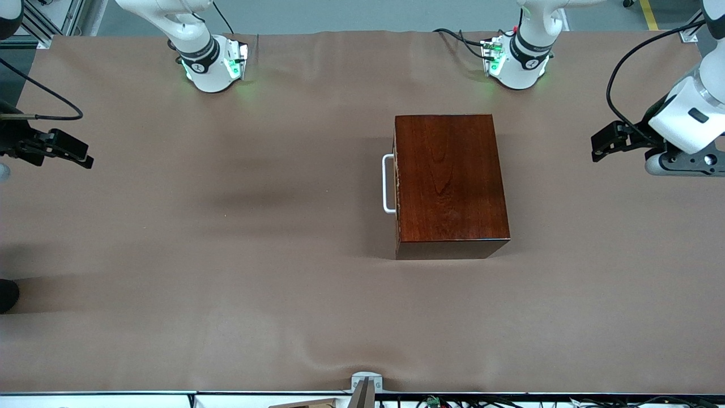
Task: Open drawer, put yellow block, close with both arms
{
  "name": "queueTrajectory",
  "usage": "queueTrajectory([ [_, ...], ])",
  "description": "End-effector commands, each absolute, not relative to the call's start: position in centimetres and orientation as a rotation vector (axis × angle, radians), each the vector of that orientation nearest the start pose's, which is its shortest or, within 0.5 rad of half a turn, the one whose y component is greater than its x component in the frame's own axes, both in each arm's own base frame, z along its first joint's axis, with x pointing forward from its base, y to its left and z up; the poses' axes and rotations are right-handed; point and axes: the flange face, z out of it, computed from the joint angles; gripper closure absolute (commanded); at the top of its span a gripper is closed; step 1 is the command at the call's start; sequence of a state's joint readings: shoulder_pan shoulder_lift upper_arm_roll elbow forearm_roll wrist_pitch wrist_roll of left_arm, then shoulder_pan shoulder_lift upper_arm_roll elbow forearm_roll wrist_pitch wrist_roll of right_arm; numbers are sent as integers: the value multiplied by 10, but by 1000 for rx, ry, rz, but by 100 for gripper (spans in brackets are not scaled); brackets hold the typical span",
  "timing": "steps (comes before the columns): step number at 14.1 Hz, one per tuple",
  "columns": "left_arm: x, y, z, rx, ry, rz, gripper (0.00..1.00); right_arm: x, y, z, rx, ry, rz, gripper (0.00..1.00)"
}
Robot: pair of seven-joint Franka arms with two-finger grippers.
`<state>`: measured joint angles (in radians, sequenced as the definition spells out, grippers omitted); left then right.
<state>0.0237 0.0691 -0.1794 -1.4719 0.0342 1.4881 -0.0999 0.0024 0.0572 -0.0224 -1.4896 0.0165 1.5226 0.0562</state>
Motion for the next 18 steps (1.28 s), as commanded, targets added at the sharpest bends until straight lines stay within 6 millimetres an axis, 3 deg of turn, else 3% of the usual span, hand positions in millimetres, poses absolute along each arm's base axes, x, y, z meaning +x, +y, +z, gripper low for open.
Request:
queueTrajectory([
  [1,546,-93,640,-3098,85,90,0,563,-9,629,-3109,144,37,0],
  [11,527,-92,658,-3116,76,108,0,564,-8,629,-3109,137,32,0],
  [14,529,-75,658,-3154,4,121,0,564,-9,629,-3109,141,30,0],
  [18,530,-73,657,-3146,11,121,0,564,-8,629,-3109,137,30,0],
])
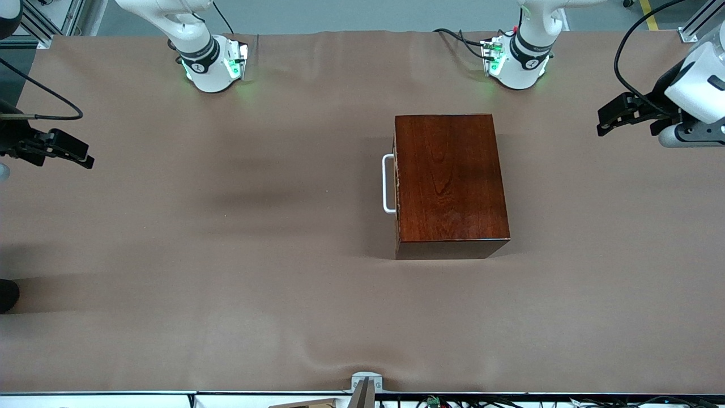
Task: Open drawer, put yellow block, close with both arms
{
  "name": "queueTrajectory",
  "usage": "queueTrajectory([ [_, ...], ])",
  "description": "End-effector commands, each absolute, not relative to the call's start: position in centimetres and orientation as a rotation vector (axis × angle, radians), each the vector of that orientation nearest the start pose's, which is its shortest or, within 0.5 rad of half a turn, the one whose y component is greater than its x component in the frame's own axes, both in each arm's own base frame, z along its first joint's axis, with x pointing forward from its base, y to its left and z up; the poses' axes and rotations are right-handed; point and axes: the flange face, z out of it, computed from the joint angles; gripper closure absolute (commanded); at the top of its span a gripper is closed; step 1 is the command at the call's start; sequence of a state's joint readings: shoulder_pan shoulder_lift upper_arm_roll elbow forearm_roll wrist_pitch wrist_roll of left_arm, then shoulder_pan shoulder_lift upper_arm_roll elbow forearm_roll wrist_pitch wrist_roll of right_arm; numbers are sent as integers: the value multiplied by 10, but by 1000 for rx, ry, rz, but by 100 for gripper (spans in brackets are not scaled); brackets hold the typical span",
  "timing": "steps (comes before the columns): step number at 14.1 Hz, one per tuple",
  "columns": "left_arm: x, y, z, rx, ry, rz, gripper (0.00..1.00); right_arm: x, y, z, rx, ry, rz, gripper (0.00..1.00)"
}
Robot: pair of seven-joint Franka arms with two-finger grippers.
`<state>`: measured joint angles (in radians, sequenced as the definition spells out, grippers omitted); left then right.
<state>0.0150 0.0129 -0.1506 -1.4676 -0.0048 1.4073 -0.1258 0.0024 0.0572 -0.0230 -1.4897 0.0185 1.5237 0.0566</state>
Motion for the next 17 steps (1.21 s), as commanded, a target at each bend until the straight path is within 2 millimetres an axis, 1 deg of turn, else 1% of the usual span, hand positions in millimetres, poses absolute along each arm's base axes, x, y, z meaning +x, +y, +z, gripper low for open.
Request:
queueTrajectory([
  [1,532,-75,655,-3143,13,125,0,564,-8,629,-3109,137,30,0],
  [2,533,-76,651,-3132,25,134,0,565,-7,628,-3109,137,30,0],
  [3,533,-74,641,-3116,8,162,0,565,-6,627,-3109,134,32,0],
  [4,535,-73,637,-3121,9,166,0,565,-6,627,-3109,132,30,0],
  [6,543,-67,635,-3129,-15,121,0,564,-7,630,-3108,139,27,0],
  [8,553,-69,610,-3121,-29,189,0,564,-8,631,-3107,141,25,0],
  [9,554,-66,607,-3122,-33,197,0,564,-7,630,-3108,139,27,0],
  [10,557,-60,607,-3129,-24,184,0,563,-6,630,-3108,132,30,0],
  [11,559,-51,607,-3130,-36,167,0,562,-9,631,-3107,141,32,0],
  [13,557,-52,606,-3134,45,151,0,563,-6,633,-3108,134,23,0],
  [14,553,-55,610,-3133,53,132,0,563,-6,633,-3108,134,23,0],
  [17,547,-59,610,-3131,62,105,0,563,-6,633,-3108,131,23,0],
])
